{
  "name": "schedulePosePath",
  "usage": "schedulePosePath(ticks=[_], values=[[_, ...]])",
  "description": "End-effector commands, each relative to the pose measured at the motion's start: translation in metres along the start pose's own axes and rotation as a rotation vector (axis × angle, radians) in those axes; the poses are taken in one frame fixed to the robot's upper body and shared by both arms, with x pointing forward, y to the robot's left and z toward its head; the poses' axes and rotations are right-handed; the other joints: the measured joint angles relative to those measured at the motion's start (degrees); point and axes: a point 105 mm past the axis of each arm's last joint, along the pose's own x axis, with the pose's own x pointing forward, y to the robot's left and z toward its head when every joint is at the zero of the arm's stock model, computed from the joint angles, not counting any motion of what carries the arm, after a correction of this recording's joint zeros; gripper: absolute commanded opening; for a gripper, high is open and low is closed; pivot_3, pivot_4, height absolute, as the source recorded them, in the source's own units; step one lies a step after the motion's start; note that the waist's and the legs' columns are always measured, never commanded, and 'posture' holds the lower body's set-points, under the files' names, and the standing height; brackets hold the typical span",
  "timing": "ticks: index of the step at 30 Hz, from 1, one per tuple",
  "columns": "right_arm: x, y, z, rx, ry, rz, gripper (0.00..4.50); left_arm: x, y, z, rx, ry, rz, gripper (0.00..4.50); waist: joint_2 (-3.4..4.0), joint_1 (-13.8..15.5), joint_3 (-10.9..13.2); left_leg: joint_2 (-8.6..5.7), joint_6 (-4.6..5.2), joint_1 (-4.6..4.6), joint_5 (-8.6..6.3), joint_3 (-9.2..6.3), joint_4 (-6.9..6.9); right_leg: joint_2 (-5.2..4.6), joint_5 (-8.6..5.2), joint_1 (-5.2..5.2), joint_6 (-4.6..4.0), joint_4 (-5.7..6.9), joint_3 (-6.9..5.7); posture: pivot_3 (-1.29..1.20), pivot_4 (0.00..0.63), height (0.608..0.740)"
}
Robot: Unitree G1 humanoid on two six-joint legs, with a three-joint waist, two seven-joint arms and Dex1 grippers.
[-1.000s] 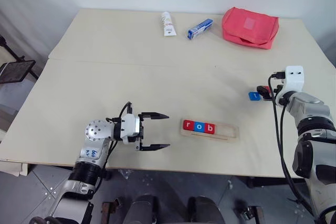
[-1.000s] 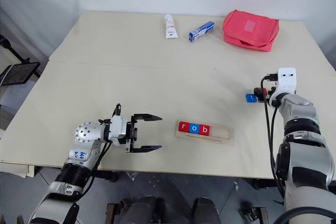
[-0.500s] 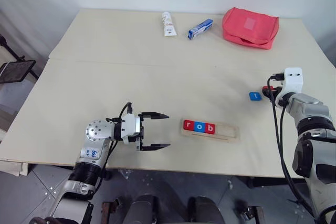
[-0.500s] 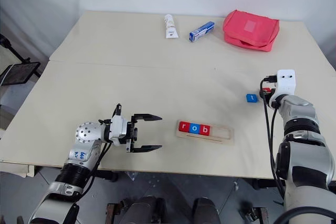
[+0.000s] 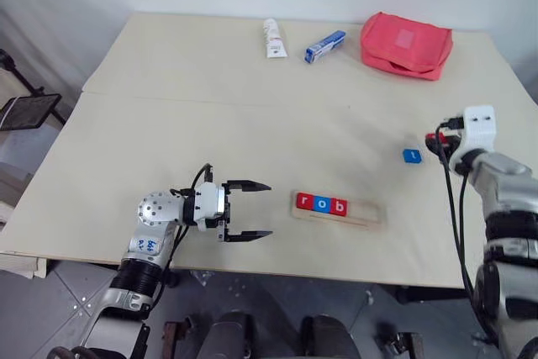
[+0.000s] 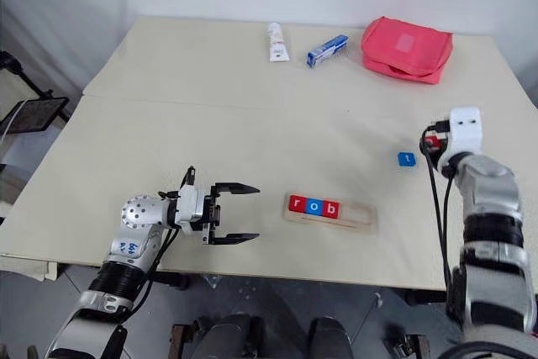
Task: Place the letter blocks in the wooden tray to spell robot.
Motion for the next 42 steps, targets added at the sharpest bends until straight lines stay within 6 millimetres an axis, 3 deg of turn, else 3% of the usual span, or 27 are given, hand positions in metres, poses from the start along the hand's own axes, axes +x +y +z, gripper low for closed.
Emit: schedulePosePath(ticks=[1, 3, 7, 13, 18, 32, 41, 42], values=[[-0.040, 0.005, 0.022, 0.022, -0.089, -0.041, 1.46, -0.003, 0.003, 0.004, 0.020, -0.014, -0.009, 4.50, 0.02, 0.1, 0.0, 0.01, 0.00, -0.05, 0.00, -0.03, 0.03, 0.01, 0.00, -0.04, 0.00, 0.00, -0.01, 0.00, 0.150, 0.740], [-0.071, 0.018, 0.013, 0.036, -0.093, -0.055, 1.46, -0.005, 0.003, 0.002, 0.013, -0.010, -0.020, 4.50, 0.07, 0.3, 0.0, 0.05, -0.01, -0.06, 0.00, -0.02, 0.04, 0.03, 0.00, -0.06, 0.00, 0.01, -0.04, 0.00, 0.150, 0.740], [-0.109, 0.041, -0.002, 0.087, -0.082, -0.062, 1.46, -0.005, 0.006, 0.000, 0.007, -0.012, -0.039, 4.50, 0.07, 0.4, 0.0, 0.07, -0.04, 0.01, 0.00, 0.10, 0.04, 0.08, 0.00, -0.04, 0.00, -0.01, 0.09, 0.00, 0.150, 0.740], [-0.134, 0.072, -0.028, 0.169, -0.027, -0.048, 1.46, 0.001, 0.010, 0.001, 0.014, -0.027, -0.065, 4.50, 0.07, 0.6, 0.0, 0.05, -0.04, 0.19, 0.00, 0.19, 0.06, 0.14, 0.00, 0.04, 0.00, 0.00, 0.38, 0.00, 0.150, 0.740], [-0.134, 0.075, -0.051, 0.215, 0.023, -0.065, 1.46, 0.005, 0.012, 0.001, 0.020, -0.036, -0.079, 4.50, 0.07, 0.8, 0.0, 0.00, -0.03, 0.24, -0.01, 0.20, -0.02, 0.20, 0.00, 0.00, 0.00, 0.01, 0.52, 0.00, 0.150, 0.740], [-0.124, 0.061, -0.062, 0.199, 0.035, -0.096, 1.46, 0.003, 0.007, 0.003, 0.001, -0.050, -0.077, 4.50, 0.07, 0.8, 0.0, 0.06, -0.04, 0.28, 0.00, 0.24, -0.01, 0.28, 0.00, 0.02, 0.00, 0.01, 0.61, 0.00, 0.150, 0.740], [-0.124, 0.071, -0.058, 0.170, 0.010, -0.006, 4.48, 0.004, 0.007, 0.002, 0.004, -0.049, -0.065, 4.50, 0.07, 0.8, 0.0, 0.06, -0.04, 0.28, 0.00, 0.24, -0.01, 0.28, 0.00, 0.02, 0.00, 0.01, 0.62, 0.00, 0.150, 0.740], [-0.126, 0.073, -0.058, 0.156, 0.009, 0.015, 4.48, 0.004, 0.007, 0.002, 0.004, -0.049, -0.064, 4.50, 0.07, 0.8, 0.0, 0.06, -0.04, 0.28, 0.00, 0.24, -0.01, 0.28, 0.00, 0.02, 0.00, 0.01, 0.62, 0.00, 0.150, 0.740]])
